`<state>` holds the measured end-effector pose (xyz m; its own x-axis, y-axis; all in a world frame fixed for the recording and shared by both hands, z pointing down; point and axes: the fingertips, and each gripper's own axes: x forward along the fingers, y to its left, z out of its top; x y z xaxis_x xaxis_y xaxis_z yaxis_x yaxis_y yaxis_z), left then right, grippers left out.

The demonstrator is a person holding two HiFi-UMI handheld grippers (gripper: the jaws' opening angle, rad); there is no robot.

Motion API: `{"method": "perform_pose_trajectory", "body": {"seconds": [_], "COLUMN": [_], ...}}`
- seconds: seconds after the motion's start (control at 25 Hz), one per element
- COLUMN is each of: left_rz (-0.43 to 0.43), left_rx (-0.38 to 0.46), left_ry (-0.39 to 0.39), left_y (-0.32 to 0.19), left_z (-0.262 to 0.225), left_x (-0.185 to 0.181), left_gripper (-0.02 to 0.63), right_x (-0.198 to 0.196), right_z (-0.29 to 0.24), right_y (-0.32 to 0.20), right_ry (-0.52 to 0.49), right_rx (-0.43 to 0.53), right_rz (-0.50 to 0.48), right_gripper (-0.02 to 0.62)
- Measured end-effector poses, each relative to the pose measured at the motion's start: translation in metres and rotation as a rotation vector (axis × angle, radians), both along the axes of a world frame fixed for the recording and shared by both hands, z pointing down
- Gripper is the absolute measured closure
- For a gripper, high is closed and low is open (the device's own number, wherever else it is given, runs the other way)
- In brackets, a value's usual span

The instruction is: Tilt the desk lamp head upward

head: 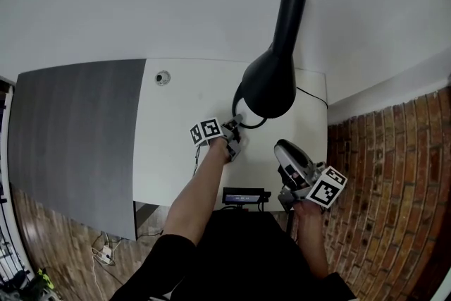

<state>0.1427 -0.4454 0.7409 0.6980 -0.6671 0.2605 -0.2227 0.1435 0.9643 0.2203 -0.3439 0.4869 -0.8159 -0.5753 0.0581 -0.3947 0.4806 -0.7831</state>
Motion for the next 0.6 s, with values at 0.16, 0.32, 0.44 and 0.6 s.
{"method": "perform_pose_trajectory", "body": {"seconds": [0.16,0.32,0.44,0.6], "left_rz": [-0.001,0.0,0.0,-0.002], "left_rx": [-0.001,0.004,0.003,0.001], "left_ry": [-0.001,-0.006,-0.007,-0.008], "left_y": [0.0,-0.002,-0.002,-0.001], "left_z": [0.001,0.001,0.001,0.001], "left_x": [0.0,0.0,0.0,0.001], "left_gripper": [0.594,0.594,0.594,0.594], "right_x": [-0.009,-0.017,-0.022,-0.025], "right_z": [0.009,0.008,0.008,0.005], "right_y": [-0.016,-0.026,-0.029,-0.033], "right_ry": [0.006,-0.027,-0.039,-0.074], "right_rx": [-0.007,0.022,0.04,0.06], "right_rz": [-0.014,-0.037,-0.061,-0.076], "right_gripper": [0.501,0.443,0.431,0.431]}}
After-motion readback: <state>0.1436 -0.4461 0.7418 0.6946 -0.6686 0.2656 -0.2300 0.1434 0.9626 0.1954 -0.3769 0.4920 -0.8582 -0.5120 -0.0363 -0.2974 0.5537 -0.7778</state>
